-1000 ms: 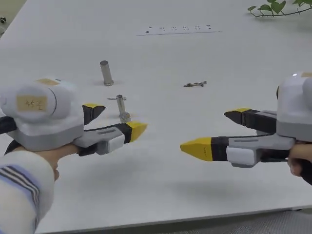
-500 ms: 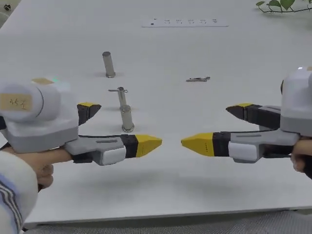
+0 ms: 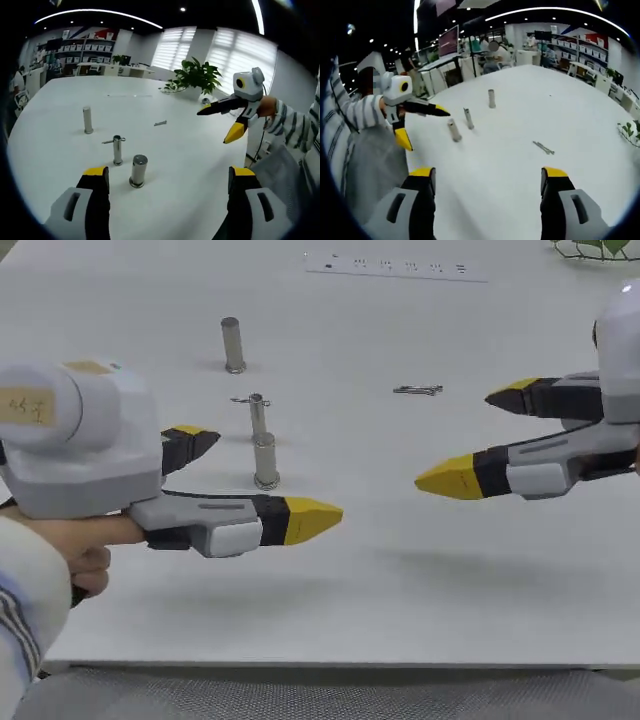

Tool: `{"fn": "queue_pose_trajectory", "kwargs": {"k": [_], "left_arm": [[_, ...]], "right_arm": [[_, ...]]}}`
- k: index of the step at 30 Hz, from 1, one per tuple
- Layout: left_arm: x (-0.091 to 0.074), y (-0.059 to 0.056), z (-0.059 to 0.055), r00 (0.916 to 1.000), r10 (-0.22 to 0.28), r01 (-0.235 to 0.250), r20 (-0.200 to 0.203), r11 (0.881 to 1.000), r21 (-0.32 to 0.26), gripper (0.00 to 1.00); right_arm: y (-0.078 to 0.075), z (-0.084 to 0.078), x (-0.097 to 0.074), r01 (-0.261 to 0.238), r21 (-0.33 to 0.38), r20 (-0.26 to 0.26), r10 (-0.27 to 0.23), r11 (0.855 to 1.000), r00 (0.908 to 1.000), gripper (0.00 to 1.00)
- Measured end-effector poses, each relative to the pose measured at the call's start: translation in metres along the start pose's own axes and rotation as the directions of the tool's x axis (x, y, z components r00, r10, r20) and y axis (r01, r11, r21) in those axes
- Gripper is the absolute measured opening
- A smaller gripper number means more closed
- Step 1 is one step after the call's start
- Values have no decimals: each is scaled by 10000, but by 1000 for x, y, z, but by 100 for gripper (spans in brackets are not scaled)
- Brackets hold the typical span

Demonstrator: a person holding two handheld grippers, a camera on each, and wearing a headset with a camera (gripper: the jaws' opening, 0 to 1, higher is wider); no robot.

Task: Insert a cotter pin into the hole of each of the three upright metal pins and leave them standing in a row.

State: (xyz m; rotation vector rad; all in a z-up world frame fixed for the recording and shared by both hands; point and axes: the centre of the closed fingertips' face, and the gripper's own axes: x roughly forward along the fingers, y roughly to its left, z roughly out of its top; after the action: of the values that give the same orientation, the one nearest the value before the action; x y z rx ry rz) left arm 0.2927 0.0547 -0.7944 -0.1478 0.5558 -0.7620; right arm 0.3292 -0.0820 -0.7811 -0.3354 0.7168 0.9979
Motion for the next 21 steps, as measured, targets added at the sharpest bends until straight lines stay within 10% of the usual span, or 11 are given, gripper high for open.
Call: {"fn": "queue_pose_trajectory", "kwargs": {"k": [8,13,21], "left_arm": [[-5,2,-2,9998,170,-170,-127,9999,2,99],[-5,-3,-5,9997,-42,39,-224,9999,-139,99],[-1,-5,-8,9993,-24,13,-360,9996,-299,96]], "right_arm": [[-26,4,10,-747,-1568,-1305,543,9848,9900,81],[-37,13,28,-1750,-1148,-1341,1593,9779,9781,71],[-56,13,53,-2227,-1504,-1981,1913,9632,9613,68]]}}
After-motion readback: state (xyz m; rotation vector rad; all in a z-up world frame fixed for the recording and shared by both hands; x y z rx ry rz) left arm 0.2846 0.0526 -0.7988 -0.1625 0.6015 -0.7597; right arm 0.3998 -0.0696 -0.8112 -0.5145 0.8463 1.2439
